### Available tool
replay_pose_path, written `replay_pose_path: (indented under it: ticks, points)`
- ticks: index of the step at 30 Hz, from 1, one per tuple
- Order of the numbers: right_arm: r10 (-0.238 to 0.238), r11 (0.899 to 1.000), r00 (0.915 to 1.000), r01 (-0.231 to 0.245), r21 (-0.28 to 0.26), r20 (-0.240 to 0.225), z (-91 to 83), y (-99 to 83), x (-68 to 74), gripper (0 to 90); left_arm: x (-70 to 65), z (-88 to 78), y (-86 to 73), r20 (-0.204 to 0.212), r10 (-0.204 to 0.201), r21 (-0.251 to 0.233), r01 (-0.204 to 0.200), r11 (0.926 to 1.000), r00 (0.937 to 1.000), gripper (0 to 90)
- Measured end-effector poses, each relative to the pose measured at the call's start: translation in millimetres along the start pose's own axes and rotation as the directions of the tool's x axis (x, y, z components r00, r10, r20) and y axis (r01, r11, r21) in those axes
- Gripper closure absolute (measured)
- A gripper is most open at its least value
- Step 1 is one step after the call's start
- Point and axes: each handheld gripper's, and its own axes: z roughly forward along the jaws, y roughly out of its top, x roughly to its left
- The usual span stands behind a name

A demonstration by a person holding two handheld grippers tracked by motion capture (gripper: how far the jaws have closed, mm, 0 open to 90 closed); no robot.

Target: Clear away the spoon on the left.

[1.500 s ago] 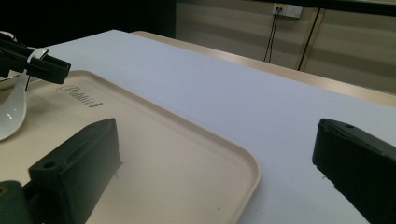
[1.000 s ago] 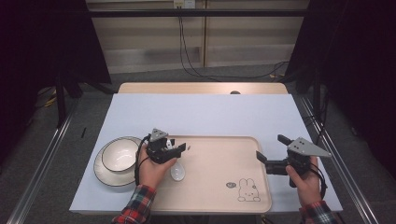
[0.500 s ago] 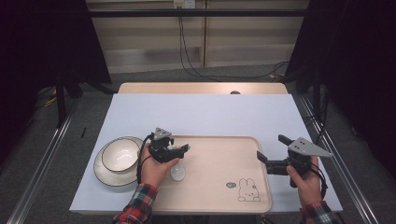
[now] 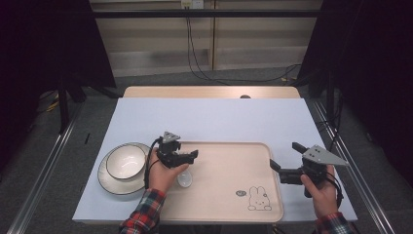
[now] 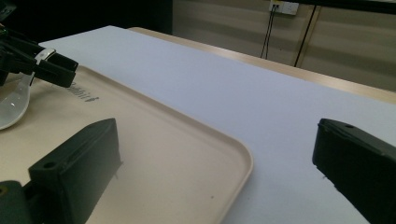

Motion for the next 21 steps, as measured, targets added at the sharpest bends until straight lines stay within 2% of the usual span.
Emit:
replay_pose_path:
  ticks: [1, 6, 8, 13, 14, 16, 17, 21]
  points:
    - [0.001, 1.0, 1.0, -0.001, 0.0, -0.004, -0.7, -0.4, -0.3, 0.5, 0.6, 1.0, 0.4, 0.002, 0.017, 0.013, -0.017, 0.9998, 0.9999, 23.4]
    - [-0.002, 1.0, 1.0, 0.002, 0.003, 0.001, -4.6, -1.7, 0.0, 0.5, -3.8, 9.1, -0.4, 0.007, 0.013, 0.018, -0.013, 0.9997, 0.9999, 20.0]
    - [-0.004, 1.0, 1.0, 0.004, 0.0, 0.001, -5.2, -1.9, -0.7, 0.5, -2.5, 9.6, 0.0, 0.004, 0.04, 0.038, -0.04, 0.9985, 0.9992, 18.4]
    - [0.002, 1.0, 1.0, -0.002, 0.006, -0.006, -4.8, -2.7, -1.6, 0.5, -3.9, 9.5, 1.9, -0.008, 0.052, 0.03, -0.052, 0.9982, 0.9986, 13.0]
    - [0.001, 1.0, 1.0, -0.001, 0.003, -0.005, -4.2, -2.7, -1.5, 0.5, -3.0, 9.5, 2.3, 0.004, 0.052, 0.02, -0.053, 0.9984, 0.9986, 12.1]
    - [-0.003, 1.0, 1.0, 0.003, 0.002, -0.005, -3.7, -2.5, -1.6, 0.5, -3.1, 9.5, 3.1, -0.003, 0.05, -0.009, -0.05, 0.9987, 0.9988, 10.6]
    - [-0.002, 1.0, 1.0, 0.002, 0.002, -0.008, -3.4, -2.6, -1.7, 0.5, -1.5, 9.4, 4.2, -0.007, 0.06, -0.009, -0.06, 0.9981, 0.9982, 9.5]
    - [-0.003, 1.0, 0.9999, 0.003, 0.009, -0.011, -2.9, -2.5, -1.5, 0.5, -1.3, 11.1, 4.0, 0.003, 0.061, -0.013, -0.061, 0.9981, 0.9982, 5.9]
